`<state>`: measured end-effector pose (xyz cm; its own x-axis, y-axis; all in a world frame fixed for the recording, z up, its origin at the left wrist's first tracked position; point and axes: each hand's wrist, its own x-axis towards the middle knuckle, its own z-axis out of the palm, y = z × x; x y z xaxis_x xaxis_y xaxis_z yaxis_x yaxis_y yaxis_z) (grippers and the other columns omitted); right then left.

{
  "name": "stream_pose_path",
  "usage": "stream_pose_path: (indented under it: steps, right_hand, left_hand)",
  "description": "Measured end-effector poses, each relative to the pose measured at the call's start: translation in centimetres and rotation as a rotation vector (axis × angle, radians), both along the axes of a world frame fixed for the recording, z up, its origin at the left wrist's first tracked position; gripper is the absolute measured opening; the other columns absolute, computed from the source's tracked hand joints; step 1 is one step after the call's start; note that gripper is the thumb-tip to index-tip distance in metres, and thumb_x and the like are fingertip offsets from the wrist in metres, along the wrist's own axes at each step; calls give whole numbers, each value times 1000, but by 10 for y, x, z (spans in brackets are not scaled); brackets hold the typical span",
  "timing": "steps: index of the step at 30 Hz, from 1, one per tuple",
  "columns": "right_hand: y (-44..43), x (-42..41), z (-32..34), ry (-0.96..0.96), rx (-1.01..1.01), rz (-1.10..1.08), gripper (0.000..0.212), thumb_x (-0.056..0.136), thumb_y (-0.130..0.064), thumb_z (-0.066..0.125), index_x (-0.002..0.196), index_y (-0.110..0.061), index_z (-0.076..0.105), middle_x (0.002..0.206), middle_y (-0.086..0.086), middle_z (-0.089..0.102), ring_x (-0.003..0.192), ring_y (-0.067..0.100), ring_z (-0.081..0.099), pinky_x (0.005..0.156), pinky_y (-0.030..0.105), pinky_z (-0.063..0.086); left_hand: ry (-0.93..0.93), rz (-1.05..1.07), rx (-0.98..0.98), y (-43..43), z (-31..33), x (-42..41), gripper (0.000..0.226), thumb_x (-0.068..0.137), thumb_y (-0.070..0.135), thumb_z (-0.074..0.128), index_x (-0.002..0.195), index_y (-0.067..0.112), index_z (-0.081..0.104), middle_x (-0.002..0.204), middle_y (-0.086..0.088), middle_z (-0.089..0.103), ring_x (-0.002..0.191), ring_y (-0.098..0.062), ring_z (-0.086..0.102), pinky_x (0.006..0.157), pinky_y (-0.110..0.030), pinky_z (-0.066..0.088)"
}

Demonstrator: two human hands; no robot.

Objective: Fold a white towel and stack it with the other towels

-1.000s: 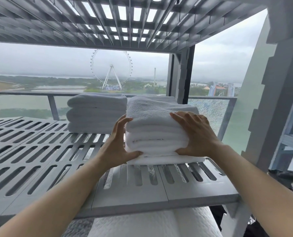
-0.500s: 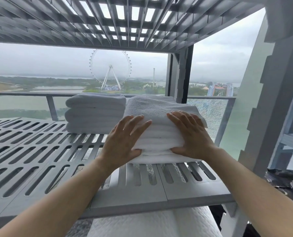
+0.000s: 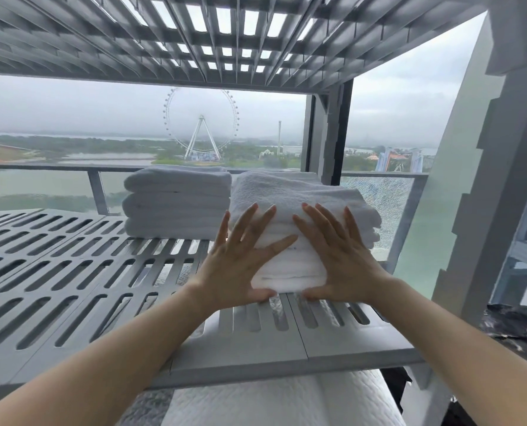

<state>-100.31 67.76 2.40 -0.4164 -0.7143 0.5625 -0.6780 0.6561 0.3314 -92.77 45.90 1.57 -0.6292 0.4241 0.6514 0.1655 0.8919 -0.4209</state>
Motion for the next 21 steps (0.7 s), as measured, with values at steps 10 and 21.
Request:
stream_pose_path:
  steps: [10,21]
  right_hand:
    - [-2,0,-3,-26,-83,30,115,61,-57,63,147,-30,-8,155,-5,-5,144,16,-5,114,54,-1]
    - [-15,39,4,-80,-429,218,80,78,-41,62,144,-24,21,151,3,28,140,20,26,113,50,12]
  left_hand:
    - [-3,160,-4,16,1,7,102,55,66,69,143,34,28,152,-12,24,139,-37,23,100,-69,27]
    - [-41,145,358,33,1,29,85,75,66,44,146,37,9,158,-2,4,144,-23,-5,107,-67,3]
